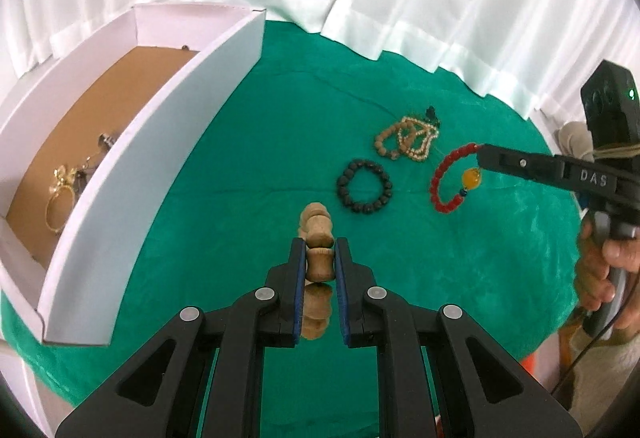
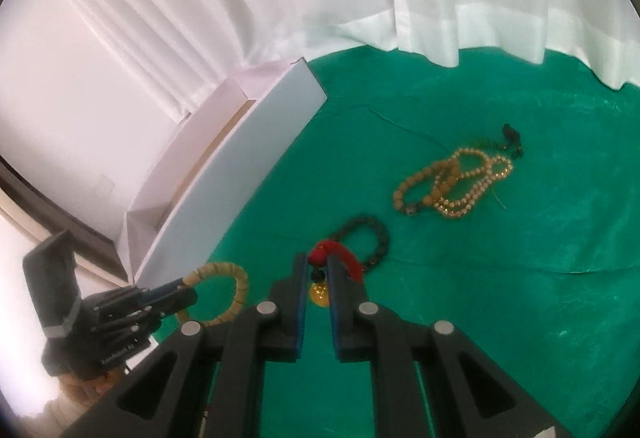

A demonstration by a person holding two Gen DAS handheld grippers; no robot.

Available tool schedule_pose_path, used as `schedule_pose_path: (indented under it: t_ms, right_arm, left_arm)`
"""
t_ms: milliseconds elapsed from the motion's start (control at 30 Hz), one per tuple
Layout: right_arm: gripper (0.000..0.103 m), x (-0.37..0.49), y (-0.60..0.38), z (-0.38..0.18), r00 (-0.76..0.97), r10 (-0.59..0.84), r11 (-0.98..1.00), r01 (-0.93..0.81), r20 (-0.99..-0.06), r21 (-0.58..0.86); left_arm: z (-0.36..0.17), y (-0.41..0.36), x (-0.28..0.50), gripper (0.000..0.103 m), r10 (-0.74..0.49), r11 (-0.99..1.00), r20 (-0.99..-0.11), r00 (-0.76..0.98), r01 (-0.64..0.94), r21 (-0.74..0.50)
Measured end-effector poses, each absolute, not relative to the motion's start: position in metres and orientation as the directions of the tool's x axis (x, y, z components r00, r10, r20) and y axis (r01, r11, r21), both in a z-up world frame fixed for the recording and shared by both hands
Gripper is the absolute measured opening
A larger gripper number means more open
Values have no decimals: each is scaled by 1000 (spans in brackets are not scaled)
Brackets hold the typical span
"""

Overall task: Organize jewelry
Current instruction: 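Carry both bracelets into the white box and open both tools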

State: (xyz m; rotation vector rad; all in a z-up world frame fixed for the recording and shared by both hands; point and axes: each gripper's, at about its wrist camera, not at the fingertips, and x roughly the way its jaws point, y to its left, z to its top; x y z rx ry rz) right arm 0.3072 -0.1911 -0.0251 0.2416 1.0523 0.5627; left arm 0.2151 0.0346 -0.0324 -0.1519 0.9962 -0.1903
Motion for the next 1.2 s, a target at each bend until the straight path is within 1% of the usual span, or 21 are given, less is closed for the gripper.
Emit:
schedule_pose_path:
  t_ms: [167,300,467,600,700,833,1000,1200]
  right_arm:
    - [10,305,-176,-13,372,570,817,-348,-732,460]
    - [10,306,-156,7,364,614,785,-381,-701,489]
    - [10,313,-109,37,348,669,734,-450,-657,509]
    - [10,324,-59,57,318,720,679,-510,-617,529]
    - [10,332,-16,65,291,739,647,-558,-608,519]
    - [10,343,46,63,248,732,626,-613,-635,483]
    - [10,354,111,35,233,672,639,-662,-703,391]
    - [10,360,145,-1,207,646,645,-662,-735,382]
  left_arm:
    - [-8,56,210,12,-230,970,-802,552,68,-232]
    - [22,84,208,12,-212,971,-778,591,38,-235]
    - [60,141,211,12,-112,978,-743,660,-57,-198]
    - [73,193,220,12,-11,972,-733,680,-163,-166]
    - [67,227,228,12,48,961,-745,666,-233,-147]
    - [48,261,238,12,89,944,-773,629,-300,-136]
    - [14,283,250,12,110,928,-811,574,-352,-123]
    - [-17,291,261,12,124,919,-835,537,-379,-107]
